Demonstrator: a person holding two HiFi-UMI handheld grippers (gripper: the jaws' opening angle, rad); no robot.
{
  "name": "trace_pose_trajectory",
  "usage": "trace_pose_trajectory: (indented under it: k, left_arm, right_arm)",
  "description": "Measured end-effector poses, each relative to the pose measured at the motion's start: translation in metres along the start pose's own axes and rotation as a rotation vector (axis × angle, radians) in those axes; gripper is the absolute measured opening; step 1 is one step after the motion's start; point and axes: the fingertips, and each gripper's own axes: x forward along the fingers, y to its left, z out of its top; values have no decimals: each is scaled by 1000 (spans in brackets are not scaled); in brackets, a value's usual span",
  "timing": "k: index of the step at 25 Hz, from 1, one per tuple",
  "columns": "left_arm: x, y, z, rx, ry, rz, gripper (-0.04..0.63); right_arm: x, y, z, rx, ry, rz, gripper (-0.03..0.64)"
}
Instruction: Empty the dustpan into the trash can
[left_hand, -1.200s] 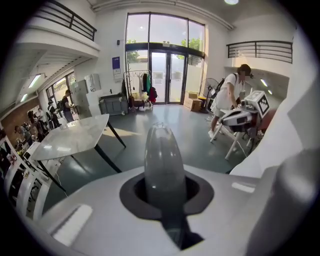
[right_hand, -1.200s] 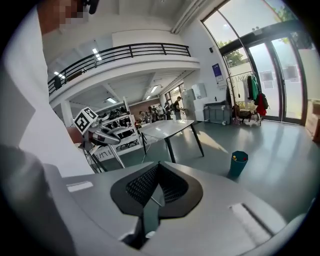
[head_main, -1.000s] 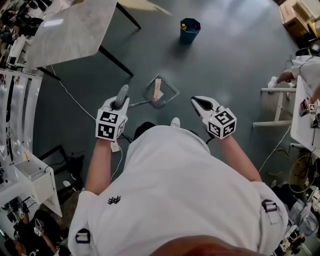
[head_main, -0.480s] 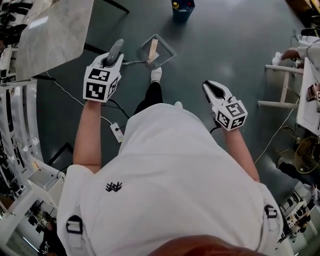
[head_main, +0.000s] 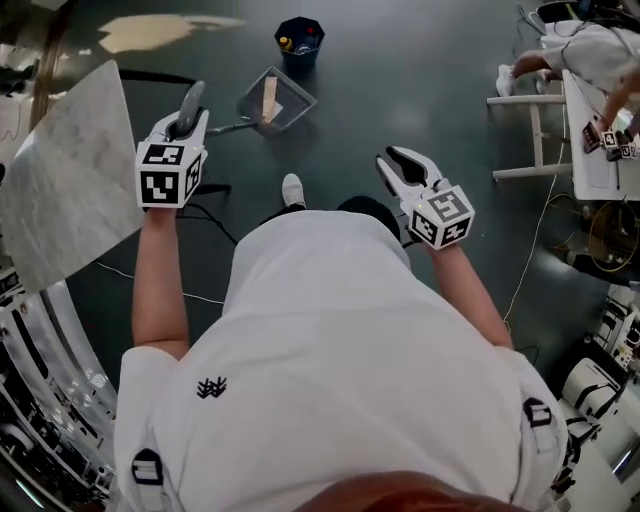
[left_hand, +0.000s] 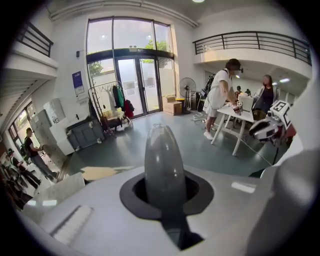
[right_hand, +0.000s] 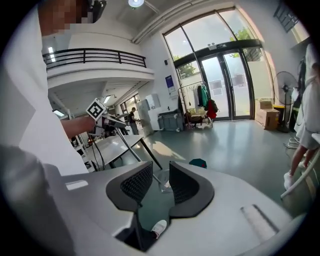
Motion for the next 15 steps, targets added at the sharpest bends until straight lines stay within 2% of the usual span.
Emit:
trace_pose_trajectory:
  k: [6,10,15]
  left_arm:
    - [54,45,57,39,-18,-15,81]
    - [90,61,92,54,-24,-8,81]
    - [140,82,129,97,-5,30,81]
  right_arm:
    - [26,-15,13,21,20,-14,80]
    - [34,-49,25,48,16,-41,80]
    - [59,-97,50,44,20,-8,80]
